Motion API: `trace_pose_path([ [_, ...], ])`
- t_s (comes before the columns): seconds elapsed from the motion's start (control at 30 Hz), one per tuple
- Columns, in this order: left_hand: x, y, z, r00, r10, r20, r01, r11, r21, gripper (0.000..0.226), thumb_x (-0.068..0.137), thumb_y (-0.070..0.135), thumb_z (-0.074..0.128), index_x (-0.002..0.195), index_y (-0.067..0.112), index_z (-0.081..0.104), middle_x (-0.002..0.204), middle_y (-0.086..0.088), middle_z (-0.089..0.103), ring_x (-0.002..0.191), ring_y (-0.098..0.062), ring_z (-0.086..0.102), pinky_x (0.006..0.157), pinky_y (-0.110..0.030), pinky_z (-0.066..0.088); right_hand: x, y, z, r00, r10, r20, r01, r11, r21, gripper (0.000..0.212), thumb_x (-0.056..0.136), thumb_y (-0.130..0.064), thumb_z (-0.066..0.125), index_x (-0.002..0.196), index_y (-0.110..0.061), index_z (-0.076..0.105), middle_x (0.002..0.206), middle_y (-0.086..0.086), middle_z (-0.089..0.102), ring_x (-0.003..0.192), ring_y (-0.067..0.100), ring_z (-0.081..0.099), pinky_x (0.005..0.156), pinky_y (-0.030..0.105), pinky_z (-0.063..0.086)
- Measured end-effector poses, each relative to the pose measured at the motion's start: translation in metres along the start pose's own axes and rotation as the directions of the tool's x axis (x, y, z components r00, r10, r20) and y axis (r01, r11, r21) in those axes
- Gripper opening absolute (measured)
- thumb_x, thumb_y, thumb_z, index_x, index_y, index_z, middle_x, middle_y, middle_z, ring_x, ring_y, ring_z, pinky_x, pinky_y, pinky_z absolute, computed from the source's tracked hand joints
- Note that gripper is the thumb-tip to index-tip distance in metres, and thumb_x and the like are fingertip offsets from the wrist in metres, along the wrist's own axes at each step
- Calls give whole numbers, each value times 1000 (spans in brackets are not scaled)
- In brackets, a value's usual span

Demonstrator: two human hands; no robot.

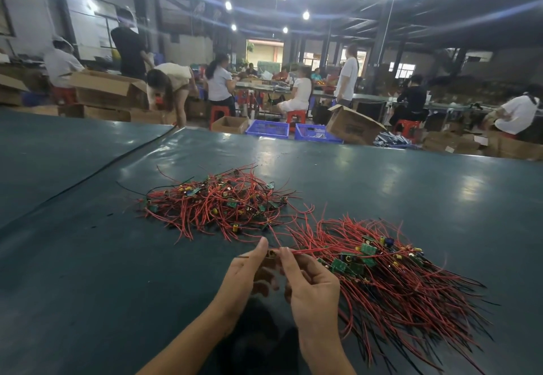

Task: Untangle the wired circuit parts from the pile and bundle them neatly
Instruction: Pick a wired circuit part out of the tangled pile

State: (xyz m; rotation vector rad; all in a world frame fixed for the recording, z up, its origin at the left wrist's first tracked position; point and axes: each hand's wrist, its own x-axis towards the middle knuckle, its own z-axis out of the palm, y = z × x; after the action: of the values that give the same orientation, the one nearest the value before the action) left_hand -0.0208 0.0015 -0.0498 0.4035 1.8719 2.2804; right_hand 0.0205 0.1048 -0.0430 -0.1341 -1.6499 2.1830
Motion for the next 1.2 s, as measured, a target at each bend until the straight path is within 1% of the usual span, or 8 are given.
trace_pose_path([
  [0.07,2,-1,1,997,54,-58,-58,996,-74,35,72,50,66,83,19,75,70,-3,68,57,-12,58,51,-20,46,2,2,0,999,12,-29,-12,1000,-16,13,80,-28,72,72,-20,79,65,7,69,58,19,61,58,24,54],
  [0.17,5,-1,-3,975,162,-153,-176,981,-79,27,64,43,75,72,18,68,62,-7,59,56,-16,53,50,-23,45,5,5,-1,995,48,-91,-51,998,-32,22,85,-25,73,64,-18,75,51,0,50,47,9,40,44,20,37],
  [0.37,6,-2,3,954,214,-208,-236,968,-87,21,65,26,76,70,8,67,68,-10,69,66,-20,68,59,-23,56,10,4,-5,964,156,-216,-145,987,64,32,86,-21,74,54,-18,71,48,-3,47,41,7,34,39,20,31],
  [0.57,9,8,-2,936,295,-193,-312,948,-61,9,69,25,75,66,20,68,67,-7,70,65,-18,68,63,-23,56,29,-11,-29,896,176,-409,-68,962,264,13,83,-17,77,71,-12,73,46,-4,49,37,6,36,34,18,32],
  [0.73,8,0,4,935,255,-245,-286,953,-98,26,66,24,76,72,3,60,67,-10,70,65,-18,69,62,-24,57,24,-4,-23,901,142,-411,-45,971,235,16,85,-24,74,73,-15,70,45,-8,50,39,5,38,37,19,34],
  [0.93,4,-9,6,958,207,-199,-231,967,-104,29,67,19,78,75,-2,60,75,-17,72,72,-24,72,68,-26,58,5,17,7,980,69,-185,-78,996,-40,30,92,-31,64,72,-12,75,48,-4,42,47,10,32,44,23,28],
  [1.03,7,-3,5,951,217,-218,-237,969,-70,27,67,19,77,74,-2,61,69,-11,72,65,-17,70,65,-22,57,14,10,0,947,132,-292,-121,991,56,25,92,-29,67,72,-21,79,51,-8,54,45,5,39,45,22,35],
  [1.2,11,3,-4,940,211,-268,-248,963,-110,21,68,19,73,70,4,58,64,-8,70,60,-16,68,61,-23,57,26,-4,-21,907,143,-397,-54,972,228,28,93,-24,66,68,-20,79,55,-7,56,37,2,29,35,17,25],
])
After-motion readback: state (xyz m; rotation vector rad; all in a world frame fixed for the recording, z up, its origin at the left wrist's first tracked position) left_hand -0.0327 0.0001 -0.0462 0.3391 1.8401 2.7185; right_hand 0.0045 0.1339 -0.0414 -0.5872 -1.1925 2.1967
